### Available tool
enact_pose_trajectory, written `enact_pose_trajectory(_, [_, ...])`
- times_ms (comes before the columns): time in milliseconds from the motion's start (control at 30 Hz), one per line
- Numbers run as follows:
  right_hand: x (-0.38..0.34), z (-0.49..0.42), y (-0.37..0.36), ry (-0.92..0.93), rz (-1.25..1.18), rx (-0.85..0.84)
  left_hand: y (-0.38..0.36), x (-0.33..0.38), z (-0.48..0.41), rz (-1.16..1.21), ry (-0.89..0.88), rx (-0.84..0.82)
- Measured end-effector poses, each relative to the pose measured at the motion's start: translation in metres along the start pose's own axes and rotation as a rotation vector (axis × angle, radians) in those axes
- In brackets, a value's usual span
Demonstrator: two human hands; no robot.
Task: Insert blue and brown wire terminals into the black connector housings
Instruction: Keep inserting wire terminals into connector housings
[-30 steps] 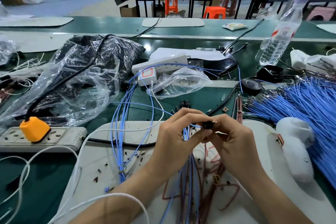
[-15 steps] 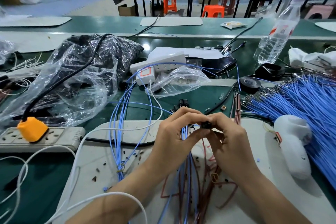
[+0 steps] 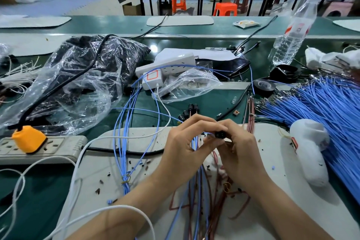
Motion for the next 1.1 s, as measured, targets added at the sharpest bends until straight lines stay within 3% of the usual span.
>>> enact_pose_trajectory(467, [0.008,-0.004,-0.010,0.006,0.105,0.008,-0.001,0.005,0.001,-0.160,-0.046,-0.012])
enact_pose_trajectory(667, [0.005,-0.001,-0.005,0.011,-0.132,-0.030,0.001,0.002,0.000,-0.134,-0.027,0.012])
enact_pose_trajectory(900, [-0.001,0.000,0.003,0.036,0.026,0.031,0.001,-0.003,-0.001,-0.238,-0.002,-0.055])
enact_pose_trajectory(1100, [-0.007,0.000,-0.002,0.058,0.076,0.077,-0.001,-0.005,0.000,-0.164,-0.035,0.009])
Point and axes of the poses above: each hand's wrist, its own z-axis away from the middle knuckle, its own y-axis out of the back of the hand, x = y × z, the point moved 3 cm from there along -z, towards the middle knuckle, and after that the axes turned 11 degrees about -x, right-handed, at the moved point
